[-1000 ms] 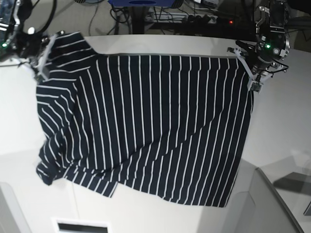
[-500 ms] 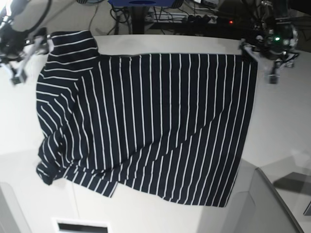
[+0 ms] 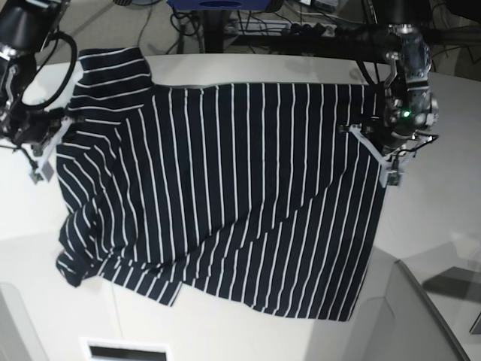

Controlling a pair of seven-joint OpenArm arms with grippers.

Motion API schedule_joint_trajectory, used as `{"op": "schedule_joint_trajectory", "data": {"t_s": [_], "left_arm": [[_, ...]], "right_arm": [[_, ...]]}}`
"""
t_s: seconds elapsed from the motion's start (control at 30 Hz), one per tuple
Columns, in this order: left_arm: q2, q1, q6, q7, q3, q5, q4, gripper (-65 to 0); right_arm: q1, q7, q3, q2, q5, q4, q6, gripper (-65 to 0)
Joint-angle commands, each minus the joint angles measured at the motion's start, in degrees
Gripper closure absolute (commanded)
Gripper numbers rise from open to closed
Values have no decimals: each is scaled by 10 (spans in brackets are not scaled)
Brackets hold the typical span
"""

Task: Layout the t-shirt on the table in an organized manner, then fold the t-shirt properly
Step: 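Release the shirt edge and regrasp it with both grippers, then pull the shirt edge outward with both grippers to smooth it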

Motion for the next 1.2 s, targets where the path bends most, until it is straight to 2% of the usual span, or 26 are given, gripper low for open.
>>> {"op": "schedule_joint_trajectory", "data": {"t_s": [0.0,0.13,0.33,0.43,0.6,0.77,0.83,0.97,1.03,1.1,1.17], "left_arm": [[-4,-6,5,-19,4,-2,-4,0],[-5,1,5,-81,11,-1,-50,0],[-7,25,5,-106,8,-1,-88,0],[-8,39,5,-120,5,-1,-86,0],[-14,42,5,-120,6,-1,-89,0],[-14,51,5,-120,7,-1,-84,0],[-14,52,5,-120,7,-1,-84,0],[-15,48,5,-120,5,-1,-84,0],[-15,47,5,-120,5,-1,-83,0],[-16,49,5,-120,5,-1,-70,0],[-15,54,5,-120,5,-1,-54,0]], "right_arm": [[9,16,0,10,8,-11,5,-6],[18,29,0,24,8,-76,5,-5],[-2,30,6,35,8,-120,5,-6],[-34,25,7,30,9,-85,5,-6],[-113,26,7,-9,9,38,3,-6],[-158,24,6,-47,9,117,-63,-6],[-171,26,2,-48,9,134,-73,-6],[-158,29,4,-44,9,193,-77,-6],[-140,29,2,-40,8,222,-95,-6],[-100,29,-1,-13,9,217,-94,-6],[-44,31,-20,8,9,160,-85,-6]]}}
